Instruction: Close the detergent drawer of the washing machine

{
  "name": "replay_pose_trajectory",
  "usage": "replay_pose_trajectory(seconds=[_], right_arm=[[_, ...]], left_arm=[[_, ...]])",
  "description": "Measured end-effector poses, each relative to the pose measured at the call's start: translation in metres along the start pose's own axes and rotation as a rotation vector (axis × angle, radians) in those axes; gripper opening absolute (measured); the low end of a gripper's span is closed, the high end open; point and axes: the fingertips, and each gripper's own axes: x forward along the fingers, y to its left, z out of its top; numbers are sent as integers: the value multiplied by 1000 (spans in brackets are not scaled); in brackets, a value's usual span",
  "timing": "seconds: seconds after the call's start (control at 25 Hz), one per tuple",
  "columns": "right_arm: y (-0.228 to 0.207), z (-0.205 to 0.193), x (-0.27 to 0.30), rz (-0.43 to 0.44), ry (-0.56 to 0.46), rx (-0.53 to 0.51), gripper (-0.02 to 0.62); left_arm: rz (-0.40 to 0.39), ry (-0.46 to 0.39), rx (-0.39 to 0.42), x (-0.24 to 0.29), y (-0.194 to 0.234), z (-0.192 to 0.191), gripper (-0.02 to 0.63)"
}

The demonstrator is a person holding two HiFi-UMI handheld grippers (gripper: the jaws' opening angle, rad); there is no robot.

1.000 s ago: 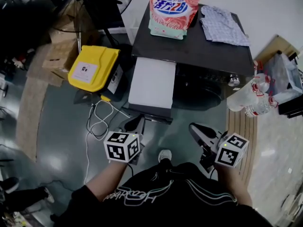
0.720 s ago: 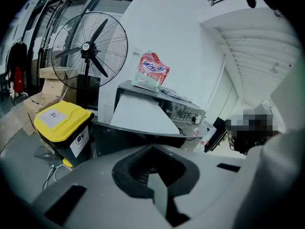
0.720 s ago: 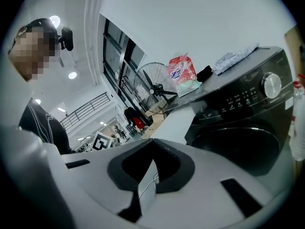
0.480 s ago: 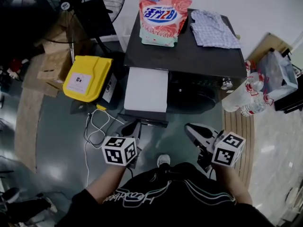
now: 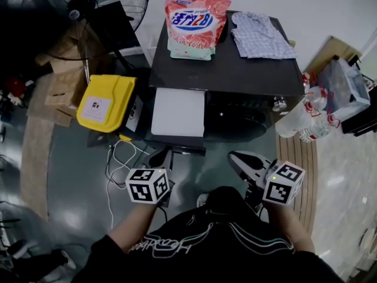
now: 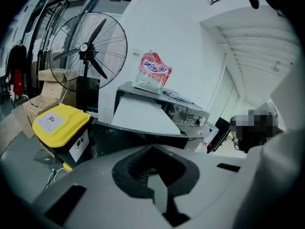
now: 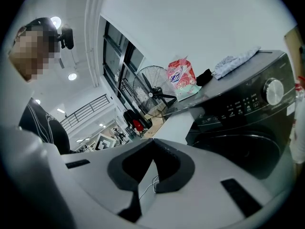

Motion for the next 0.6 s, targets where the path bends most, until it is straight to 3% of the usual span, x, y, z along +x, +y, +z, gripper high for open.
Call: replay_pose_trajectory(seconds=[0.6], right_arm=[[-32, 15, 16, 16, 39, 28, 26]], left_arm=[[26, 17, -18, 15, 6, 3, 23]])
